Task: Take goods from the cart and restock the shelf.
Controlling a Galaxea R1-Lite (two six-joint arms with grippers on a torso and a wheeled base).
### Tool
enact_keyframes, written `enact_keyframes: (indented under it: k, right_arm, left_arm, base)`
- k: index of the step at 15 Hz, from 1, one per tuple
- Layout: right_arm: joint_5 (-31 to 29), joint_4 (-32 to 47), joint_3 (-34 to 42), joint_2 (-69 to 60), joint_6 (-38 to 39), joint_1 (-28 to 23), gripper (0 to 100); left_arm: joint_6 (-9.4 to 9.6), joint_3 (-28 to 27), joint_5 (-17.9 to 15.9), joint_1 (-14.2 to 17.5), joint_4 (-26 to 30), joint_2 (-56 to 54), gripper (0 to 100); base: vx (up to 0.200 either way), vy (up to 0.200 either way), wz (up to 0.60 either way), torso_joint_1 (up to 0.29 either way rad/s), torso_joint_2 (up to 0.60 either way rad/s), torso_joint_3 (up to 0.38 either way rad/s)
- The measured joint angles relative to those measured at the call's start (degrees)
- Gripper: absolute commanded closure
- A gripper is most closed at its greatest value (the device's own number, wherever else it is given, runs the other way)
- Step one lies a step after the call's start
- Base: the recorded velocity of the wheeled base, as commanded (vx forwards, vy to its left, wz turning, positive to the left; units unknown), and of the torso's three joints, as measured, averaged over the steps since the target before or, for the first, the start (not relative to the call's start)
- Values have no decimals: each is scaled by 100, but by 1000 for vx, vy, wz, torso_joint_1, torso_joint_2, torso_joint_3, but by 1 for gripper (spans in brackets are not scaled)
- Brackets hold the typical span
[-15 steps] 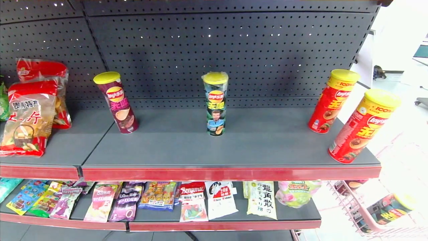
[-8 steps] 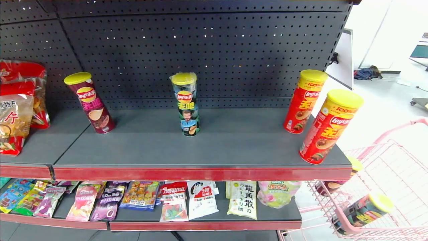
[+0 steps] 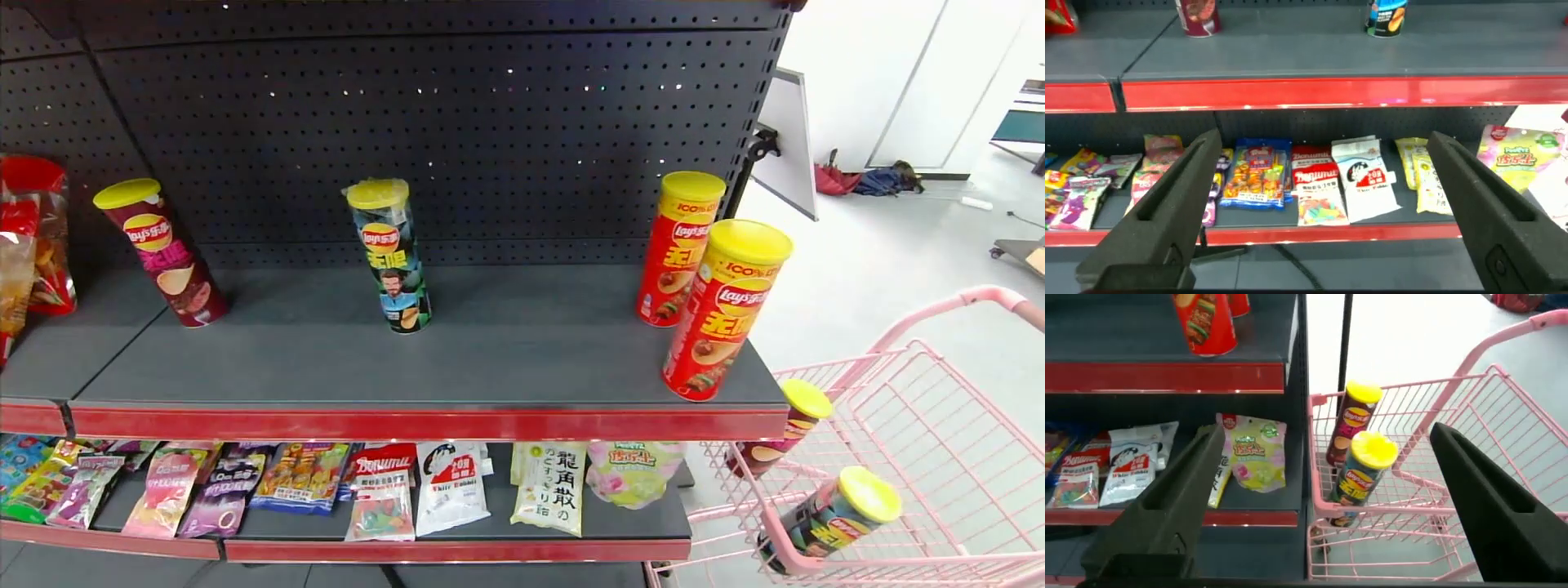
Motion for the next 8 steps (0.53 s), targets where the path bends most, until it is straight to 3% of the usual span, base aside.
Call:
enact_keyframes:
  k: [8]
  right_arm:
    - [-2, 7, 0, 0, 11, 6, 0]
  left_arm:
    - [0, 0, -2, 7, -7, 0, 0]
  base:
    - [0, 0, -600, 2, 5, 2]
